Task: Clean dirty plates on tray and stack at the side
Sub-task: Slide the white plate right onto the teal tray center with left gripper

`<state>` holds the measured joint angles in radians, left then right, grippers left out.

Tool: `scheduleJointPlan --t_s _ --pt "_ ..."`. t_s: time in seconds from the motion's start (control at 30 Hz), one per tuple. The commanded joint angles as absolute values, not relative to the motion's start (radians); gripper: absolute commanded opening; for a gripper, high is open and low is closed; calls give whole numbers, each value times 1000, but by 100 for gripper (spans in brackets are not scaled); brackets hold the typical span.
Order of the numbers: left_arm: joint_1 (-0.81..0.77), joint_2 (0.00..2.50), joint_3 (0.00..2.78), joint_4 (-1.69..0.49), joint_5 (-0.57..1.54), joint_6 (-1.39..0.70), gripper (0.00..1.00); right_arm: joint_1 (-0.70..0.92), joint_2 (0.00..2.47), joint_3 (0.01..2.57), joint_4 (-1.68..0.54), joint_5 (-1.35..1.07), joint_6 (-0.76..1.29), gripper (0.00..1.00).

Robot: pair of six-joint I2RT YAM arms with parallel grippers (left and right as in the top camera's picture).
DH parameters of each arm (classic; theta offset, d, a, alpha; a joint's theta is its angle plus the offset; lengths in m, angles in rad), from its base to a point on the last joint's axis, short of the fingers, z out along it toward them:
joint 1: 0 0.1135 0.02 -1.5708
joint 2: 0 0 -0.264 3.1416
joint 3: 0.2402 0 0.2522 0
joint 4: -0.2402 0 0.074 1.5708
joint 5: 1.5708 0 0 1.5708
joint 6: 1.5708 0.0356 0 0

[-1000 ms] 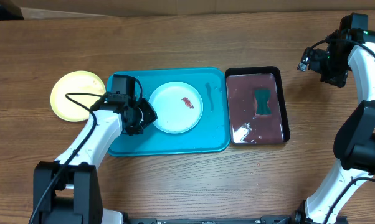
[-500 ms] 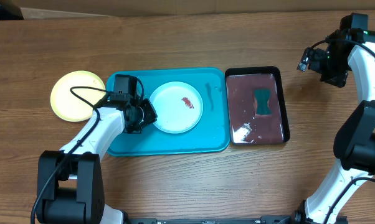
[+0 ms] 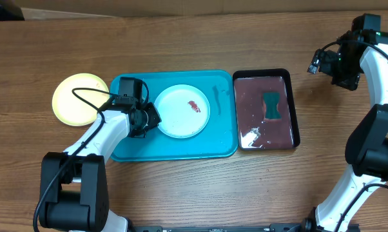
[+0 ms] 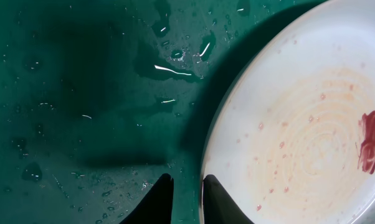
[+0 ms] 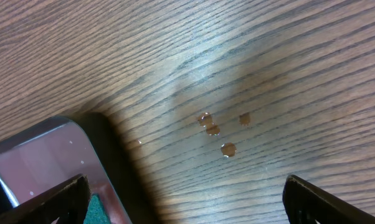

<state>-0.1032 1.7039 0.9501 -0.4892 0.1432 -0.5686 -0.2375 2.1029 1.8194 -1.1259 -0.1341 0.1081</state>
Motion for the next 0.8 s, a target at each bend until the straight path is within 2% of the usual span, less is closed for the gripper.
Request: scheduleJointPlan --t_s 0.0,0.1,0.33,0.67,0.77 --pt "-106 1715 958 -486 127 -553 15 -237 2089 1830 -1122 -139 111 100" --pt "-106 1715 958 -489 127 -553 12 -237 2089 1830 -1122 -139 111 100" --pt "-106 1715 957 -515 127 -553 11 -237 2089 1830 -1122 -139 111 100" --pt "-106 1715 953 -527 128 -553 12 -237 2089 1830 -1122 -145 112 100" --pt "-106 1715 950 -527 128 -553 12 -237 2089 1830 -1138 -285 133 100"
